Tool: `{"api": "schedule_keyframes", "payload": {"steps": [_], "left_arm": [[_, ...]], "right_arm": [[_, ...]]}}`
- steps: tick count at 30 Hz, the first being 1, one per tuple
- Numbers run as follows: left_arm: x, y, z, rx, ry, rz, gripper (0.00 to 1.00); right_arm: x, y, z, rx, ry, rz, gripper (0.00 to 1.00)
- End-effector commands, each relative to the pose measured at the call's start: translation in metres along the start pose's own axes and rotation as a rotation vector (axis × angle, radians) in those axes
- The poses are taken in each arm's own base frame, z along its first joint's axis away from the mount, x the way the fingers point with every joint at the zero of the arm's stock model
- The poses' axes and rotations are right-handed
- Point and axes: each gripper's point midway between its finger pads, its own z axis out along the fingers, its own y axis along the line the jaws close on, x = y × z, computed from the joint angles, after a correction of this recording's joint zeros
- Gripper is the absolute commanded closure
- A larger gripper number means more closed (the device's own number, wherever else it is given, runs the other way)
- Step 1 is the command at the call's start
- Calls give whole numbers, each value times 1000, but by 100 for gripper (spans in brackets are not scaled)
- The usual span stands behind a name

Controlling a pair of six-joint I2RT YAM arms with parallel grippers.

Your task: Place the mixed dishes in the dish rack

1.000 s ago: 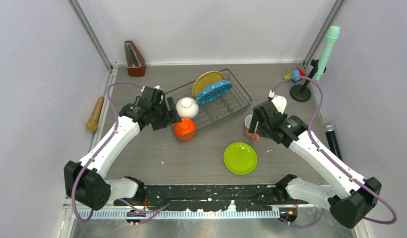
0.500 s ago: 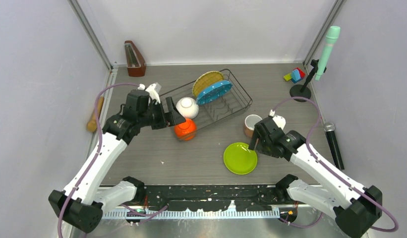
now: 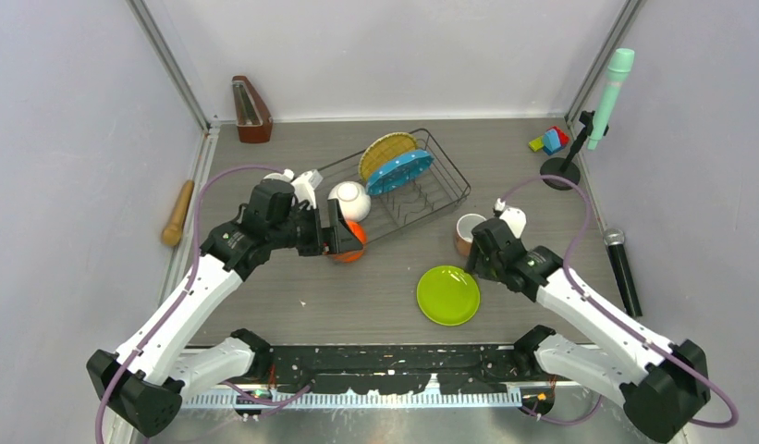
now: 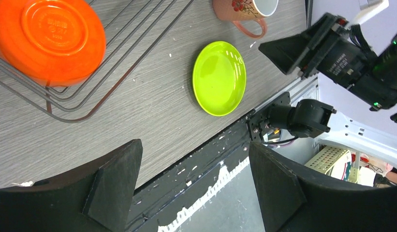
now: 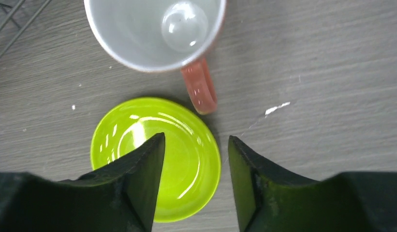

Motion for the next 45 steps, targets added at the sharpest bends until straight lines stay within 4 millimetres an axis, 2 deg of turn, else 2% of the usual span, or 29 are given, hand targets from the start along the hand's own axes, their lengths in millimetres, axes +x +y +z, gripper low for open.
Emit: {"api": "schedule_keyframes", "payload": {"steps": [1,2,8,9,14,16,17,18,20,24,30,35,38,41,45], "left_arm": [[-8,-17,-6,61,-24,16,17],[-8,-18,-8,64,-25,16,17],[-13,-20,-12,57,-43,27,17],[-13,-19,-11,53,-39,25,17],[-14,-17,-8,37,-26,17,18],[-15,-17,-7,35,-27,12,18],[-16,-18,-6,37,-26,9,18],[-17,-19,-6,40,-24,4,18],[-17,-22,-6,53,-21,1,18],[-18,-25,-3,73,-20,-2,19],[-15,-33,7,142,-3,-4,19],[-19,-43,15,205,-32,-10,15],[-26,-58,19,284,-44,-66,7],[-39,-76,19,380,-79,-105,1],[-60,-93,10,459,-175,-72,0]], "right_arm": [[-40,10,11,43,-117,-102,47],[-40,5,18,84,-110,-121,49],[-50,9,38,140,-142,-165,54],[-53,9,39,145,-150,-169,58],[-53,10,46,159,-143,-192,62],[-52,15,43,127,-141,-195,81],[-54,18,40,106,-148,-187,86],[-55,18,38,98,-151,-185,95],[-57,19,30,80,-156,-179,99],[-64,21,10,22,-190,-157,100],[-87,35,-31,-94,-247,-100,100],[-110,65,-72,-253,-268,-13,99],[-118,85,-95,-378,-274,25,100],[-127,103,-115,-482,-279,63,100],[-135,122,-136,-611,-271,121,100]]}}
